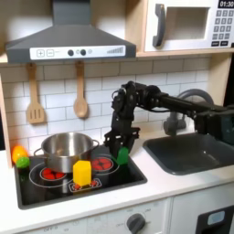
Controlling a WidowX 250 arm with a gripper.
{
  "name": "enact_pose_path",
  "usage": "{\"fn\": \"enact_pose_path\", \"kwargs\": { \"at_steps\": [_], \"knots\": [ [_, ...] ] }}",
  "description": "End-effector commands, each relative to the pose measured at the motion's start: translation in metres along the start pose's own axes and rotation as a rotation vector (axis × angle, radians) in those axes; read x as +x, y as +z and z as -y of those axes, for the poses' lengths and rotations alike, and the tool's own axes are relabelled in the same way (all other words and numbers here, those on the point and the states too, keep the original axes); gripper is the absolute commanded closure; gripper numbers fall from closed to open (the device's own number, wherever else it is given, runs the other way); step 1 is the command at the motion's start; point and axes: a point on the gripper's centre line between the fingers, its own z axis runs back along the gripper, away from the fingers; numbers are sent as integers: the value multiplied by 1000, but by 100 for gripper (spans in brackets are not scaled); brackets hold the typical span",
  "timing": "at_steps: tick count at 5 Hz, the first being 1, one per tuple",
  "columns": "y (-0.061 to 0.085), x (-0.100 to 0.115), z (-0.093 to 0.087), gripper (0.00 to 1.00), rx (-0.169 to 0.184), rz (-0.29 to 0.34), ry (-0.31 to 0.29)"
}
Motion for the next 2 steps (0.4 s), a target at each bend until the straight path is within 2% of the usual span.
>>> {"fn": "enact_pose_path", "kwargs": {
  "at_steps": [1, 2],
  "knots": [
    [0, 14, 1, 100, -4, 8, 16],
    [-3, 20, -1, 100, 3, 8, 20]
  ]
}}
